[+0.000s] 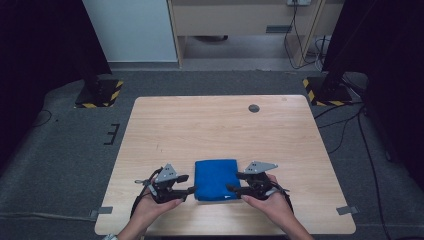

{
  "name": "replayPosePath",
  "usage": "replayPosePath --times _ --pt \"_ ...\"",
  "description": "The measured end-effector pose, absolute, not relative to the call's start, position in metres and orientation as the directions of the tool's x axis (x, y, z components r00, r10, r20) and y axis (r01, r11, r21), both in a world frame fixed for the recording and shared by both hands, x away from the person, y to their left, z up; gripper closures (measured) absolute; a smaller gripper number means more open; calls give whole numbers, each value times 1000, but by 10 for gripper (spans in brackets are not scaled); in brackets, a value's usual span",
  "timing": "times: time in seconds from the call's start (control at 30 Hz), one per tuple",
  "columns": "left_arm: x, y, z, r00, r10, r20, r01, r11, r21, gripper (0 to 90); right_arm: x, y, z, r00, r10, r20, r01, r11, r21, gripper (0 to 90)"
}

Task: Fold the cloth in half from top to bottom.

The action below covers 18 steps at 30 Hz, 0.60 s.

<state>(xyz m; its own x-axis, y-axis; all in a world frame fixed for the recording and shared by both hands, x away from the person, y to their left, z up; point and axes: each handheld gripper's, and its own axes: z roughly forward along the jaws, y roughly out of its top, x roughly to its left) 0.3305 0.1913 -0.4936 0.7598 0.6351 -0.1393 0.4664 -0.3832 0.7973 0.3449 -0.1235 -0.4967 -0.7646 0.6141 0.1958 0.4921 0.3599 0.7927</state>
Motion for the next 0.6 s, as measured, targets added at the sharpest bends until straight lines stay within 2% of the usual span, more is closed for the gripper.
replayPosePath --times 0.07,0.2,0.37,0.6 --pt "335 192 -491 755 639 -147 470 -371 801 361 350 -123 -497 -748 638 181 494 353 795 240" --pt "346 189 -488 729 669 -145 497 -373 784 192 362 -120 -497 -714 679 169 508 337 793 105" --pt "356 184 -482 714 690 -122 507 -388 769 89 371 -114 -492 -699 700 145 509 344 789 78" --pt "368 181 -473 705 698 -122 515 -388 764 52 378 -108 -481 -715 687 129 483 353 801 70"
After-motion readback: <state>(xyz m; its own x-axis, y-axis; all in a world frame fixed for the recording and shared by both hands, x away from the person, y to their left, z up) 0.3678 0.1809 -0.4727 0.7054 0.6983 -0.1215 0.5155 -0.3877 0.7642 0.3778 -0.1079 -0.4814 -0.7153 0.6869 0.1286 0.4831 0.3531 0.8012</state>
